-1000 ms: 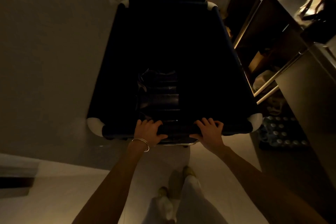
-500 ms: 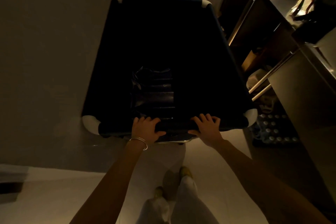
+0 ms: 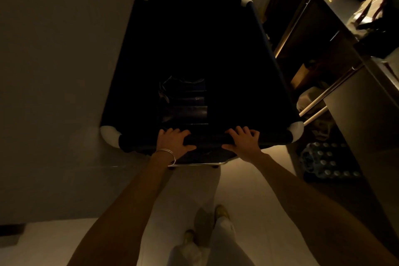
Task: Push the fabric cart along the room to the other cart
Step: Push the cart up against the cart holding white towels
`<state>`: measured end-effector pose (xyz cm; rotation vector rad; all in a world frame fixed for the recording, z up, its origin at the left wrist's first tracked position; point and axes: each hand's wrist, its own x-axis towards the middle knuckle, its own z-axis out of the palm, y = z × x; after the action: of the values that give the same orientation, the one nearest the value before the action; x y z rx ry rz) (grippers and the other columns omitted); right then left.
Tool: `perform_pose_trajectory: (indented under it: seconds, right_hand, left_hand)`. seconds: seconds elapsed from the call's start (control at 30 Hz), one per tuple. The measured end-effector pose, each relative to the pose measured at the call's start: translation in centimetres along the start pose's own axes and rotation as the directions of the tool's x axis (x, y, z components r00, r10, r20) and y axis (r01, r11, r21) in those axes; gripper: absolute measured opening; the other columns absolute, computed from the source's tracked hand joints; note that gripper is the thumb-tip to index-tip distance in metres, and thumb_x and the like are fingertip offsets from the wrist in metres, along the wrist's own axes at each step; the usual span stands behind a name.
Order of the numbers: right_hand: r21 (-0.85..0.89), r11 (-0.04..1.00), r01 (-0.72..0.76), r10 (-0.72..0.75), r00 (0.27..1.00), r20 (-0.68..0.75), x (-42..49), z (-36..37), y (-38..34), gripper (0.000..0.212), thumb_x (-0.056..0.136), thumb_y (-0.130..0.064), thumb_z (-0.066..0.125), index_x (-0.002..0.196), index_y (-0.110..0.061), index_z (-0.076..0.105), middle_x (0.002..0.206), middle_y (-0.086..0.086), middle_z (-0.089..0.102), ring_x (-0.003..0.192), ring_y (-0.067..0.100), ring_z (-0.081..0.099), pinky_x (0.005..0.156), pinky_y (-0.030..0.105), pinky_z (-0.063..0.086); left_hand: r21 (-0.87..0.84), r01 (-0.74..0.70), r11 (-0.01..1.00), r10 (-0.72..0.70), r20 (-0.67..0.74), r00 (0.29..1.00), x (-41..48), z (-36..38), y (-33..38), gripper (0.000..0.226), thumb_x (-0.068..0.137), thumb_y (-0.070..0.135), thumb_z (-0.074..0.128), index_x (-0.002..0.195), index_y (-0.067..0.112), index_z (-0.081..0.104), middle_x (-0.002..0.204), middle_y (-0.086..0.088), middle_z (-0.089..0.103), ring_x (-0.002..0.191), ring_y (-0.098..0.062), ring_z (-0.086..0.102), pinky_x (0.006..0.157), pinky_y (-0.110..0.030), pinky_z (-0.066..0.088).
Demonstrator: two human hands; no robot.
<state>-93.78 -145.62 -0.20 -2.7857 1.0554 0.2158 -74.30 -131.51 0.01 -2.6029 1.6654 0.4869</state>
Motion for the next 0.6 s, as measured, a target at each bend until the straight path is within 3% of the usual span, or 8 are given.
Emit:
perform_pose_trajectory:
  seconds: [0.17,0.23,0.33,0.5,0.6]
  right_hand:
    - [-0.001,1.000,0.018,-0.018,0.999,-0.038,1.5,-0.2,0.4,0.055,0.084,-0.053,0.051,0.123,-0.015,0.053,0.122,0.018,0.055,0.115,0.038,0.045,0.095,0.049,0.027]
    - [0.014,1.000,0.015,-0.015,0.999,-0.030,1.4,0.0,0.4,0.061,0.078,-0.059,0.043,0.115,-0.013,0.058,0.110,0.020,0.061,0.104,0.040,0.052,0.088,0.051,0.034]
    - [0.029,0.999,0.014,-0.013,1.000,-0.017,1.2,-0.1,0.3,0.065,0.075,-0.060,0.038,0.111,-0.011,0.061,0.106,0.021,0.062,0.100,0.041,0.055,0.086,0.049,0.031]
    - [0.047,0.999,0.021,-0.019,0.999,-0.045,1.3,0.1,0.6,0.065,0.076,-0.060,0.038,0.115,-0.012,0.058,0.113,0.021,0.060,0.107,0.040,0.051,0.090,0.051,0.031]
    - [0.063,0.998,0.033,-0.029,0.998,-0.053,1.3,0.0,0.6,0.073,0.074,-0.065,0.029,0.119,-0.014,0.055,0.119,0.019,0.057,0.112,0.038,0.047,0.092,0.049,0.028]
  left_hand:
    - [0.030,-0.021,0.999,0.020,0.051,0.998,2.1,-0.5,-0.4,0.062,0.083,0.064,0.046,0.134,0.029,0.040,0.132,-0.005,0.052,0.120,-0.029,0.044,0.097,-0.041,0.031]
    - [0.069,-0.037,0.997,0.036,0.028,0.999,2.1,-0.1,-0.5,0.063,0.083,0.065,0.044,0.134,0.029,0.039,0.134,-0.004,0.051,0.120,-0.029,0.045,0.097,-0.041,0.032]
    - [0.076,-0.058,0.995,0.061,-0.030,0.998,2.1,0.5,-0.7,0.062,0.083,0.064,0.045,0.133,0.027,0.042,0.131,-0.007,0.053,0.117,-0.030,0.047,0.094,-0.040,0.034]
    - [0.068,-0.065,0.996,0.066,-0.015,0.998,2.3,0.6,-0.8,0.063,0.083,0.065,0.043,0.133,0.027,0.041,0.132,-0.008,0.052,0.117,-0.030,0.047,0.095,-0.043,0.035]
    - [0.080,-0.064,0.995,0.062,0.025,0.998,2.3,0.3,-1.1,0.064,0.083,0.067,0.041,0.135,0.029,0.037,0.135,-0.006,0.050,0.120,-0.029,0.045,0.097,-0.044,0.035]
